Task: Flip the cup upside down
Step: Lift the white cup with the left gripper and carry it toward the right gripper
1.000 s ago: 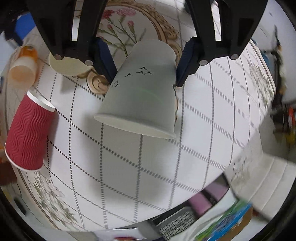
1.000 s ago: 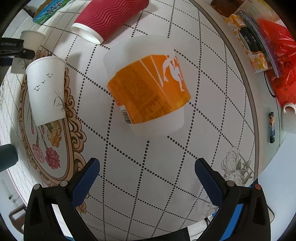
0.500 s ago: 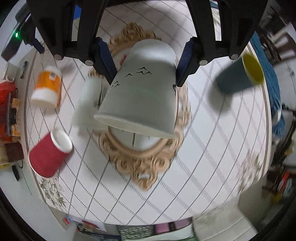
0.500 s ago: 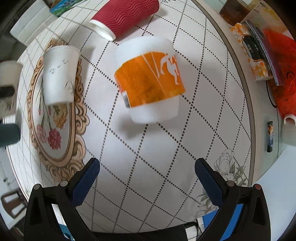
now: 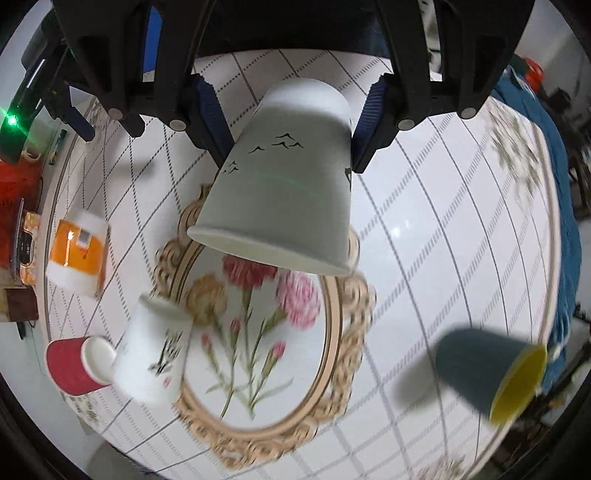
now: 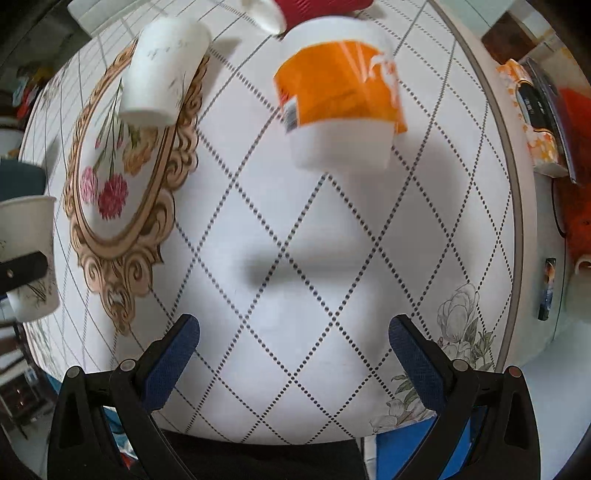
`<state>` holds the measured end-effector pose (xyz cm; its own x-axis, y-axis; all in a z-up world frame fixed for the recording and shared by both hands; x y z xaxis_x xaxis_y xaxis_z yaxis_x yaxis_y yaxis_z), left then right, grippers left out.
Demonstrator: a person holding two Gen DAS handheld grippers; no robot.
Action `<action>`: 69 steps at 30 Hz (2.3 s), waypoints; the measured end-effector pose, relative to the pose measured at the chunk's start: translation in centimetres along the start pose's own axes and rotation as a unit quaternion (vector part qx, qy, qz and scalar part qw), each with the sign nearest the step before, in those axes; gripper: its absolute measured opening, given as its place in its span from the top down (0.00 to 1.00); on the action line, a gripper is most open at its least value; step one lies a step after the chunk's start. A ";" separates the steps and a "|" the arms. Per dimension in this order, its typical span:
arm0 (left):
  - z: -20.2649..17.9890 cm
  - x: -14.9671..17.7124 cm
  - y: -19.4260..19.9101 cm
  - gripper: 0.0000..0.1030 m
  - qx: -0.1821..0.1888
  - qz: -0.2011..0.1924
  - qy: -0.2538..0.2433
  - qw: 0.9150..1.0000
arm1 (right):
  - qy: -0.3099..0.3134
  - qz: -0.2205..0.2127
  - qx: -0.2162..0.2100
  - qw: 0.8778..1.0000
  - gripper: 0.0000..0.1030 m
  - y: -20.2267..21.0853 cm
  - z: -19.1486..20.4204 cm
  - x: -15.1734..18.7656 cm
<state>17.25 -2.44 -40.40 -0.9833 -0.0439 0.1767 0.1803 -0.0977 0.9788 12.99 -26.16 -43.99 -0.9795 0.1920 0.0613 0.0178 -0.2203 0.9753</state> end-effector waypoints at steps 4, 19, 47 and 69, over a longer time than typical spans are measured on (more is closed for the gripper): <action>0.1 0.9 -2.0 0.41 0.005 0.013 0.014 1.000 | 0.003 0.006 0.004 1.000 0.00 -0.6 0.3 1.3; 0.9 1.3 -7.1 0.40 0.024 0.028 0.034 0.999 | -0.028 0.010 0.025 0.999 0.00 -0.7 -4.0 0.6; 0.4 2.3 -5.7 0.20 0.021 0.017 0.002 1.000 | -0.039 0.010 0.031 0.999 0.00 -1.2 -0.7 3.7; 7.1 9.0 9.9 0.20 -0.055 -0.150 -0.012 0.987 | 0.059 -0.081 -0.057 0.993 0.00 13.6 9.1 8.0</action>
<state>10.00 3.25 -28.38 -0.9930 0.0263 -0.1152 -0.1182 -0.2092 0.9707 7.20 -18.93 -28.28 -0.9844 0.1224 -0.1261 -0.1582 -0.3046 0.9393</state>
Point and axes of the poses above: each gripper's, at about its wrist camera, not at the fingertips, and y roughly against the way its jaws point, z to its left, x to its underside, the point moved 6 cm from there along -y, roughly the way its jaws point, and after that the axes turned 11 degrees about -x, right-handed, at the moved point
